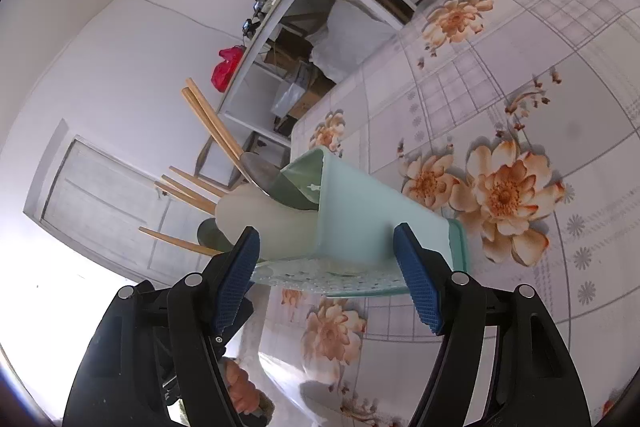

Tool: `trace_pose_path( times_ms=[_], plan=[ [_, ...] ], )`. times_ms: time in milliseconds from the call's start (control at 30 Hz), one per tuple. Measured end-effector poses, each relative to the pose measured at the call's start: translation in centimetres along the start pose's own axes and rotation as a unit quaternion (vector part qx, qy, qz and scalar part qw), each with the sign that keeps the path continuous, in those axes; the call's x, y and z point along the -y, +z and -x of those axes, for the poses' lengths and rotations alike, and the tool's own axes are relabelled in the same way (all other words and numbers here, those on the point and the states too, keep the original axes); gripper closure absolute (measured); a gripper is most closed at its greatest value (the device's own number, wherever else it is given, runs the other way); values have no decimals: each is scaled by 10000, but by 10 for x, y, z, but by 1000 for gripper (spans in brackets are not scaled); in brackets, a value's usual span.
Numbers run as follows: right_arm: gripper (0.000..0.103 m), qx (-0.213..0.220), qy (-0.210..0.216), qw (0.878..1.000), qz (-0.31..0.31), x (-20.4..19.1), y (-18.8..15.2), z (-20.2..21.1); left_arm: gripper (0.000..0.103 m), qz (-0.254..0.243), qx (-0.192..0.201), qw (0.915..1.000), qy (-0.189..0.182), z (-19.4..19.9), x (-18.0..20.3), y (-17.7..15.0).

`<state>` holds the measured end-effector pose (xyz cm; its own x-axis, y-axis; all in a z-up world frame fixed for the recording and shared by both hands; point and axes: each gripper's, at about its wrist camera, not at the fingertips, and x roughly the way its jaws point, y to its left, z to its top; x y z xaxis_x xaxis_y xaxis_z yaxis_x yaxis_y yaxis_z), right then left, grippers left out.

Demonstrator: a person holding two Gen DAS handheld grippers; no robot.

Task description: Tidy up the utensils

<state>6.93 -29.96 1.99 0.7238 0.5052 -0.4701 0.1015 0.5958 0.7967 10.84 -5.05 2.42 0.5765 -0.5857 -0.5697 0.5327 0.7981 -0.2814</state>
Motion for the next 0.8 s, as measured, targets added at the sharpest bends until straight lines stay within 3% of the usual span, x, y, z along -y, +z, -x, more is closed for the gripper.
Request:
trace_pose_path(
  times_ms=[233,433,567,667,800],
  plan=[
    [36,-3,121,9997,-206,7,-5,3,20,-140,91,9999,41,5,2,-5],
    [36,372,-90,9992,-64,6,-20,33,17,-160,83,9993,319,21,2,-14],
    [35,708,-827,9922,602,-11,-42,52,11,78,-19,9988,492,33,0,-28],
    [30,852,-1577,9743,1367,-30,-67,54,6,184,-61,9981,577,40,4,-37],
    [22,801,-2272,9495,2011,-42,-98,45,6,269,67,9957,889,49,11,-46]
  ],
)
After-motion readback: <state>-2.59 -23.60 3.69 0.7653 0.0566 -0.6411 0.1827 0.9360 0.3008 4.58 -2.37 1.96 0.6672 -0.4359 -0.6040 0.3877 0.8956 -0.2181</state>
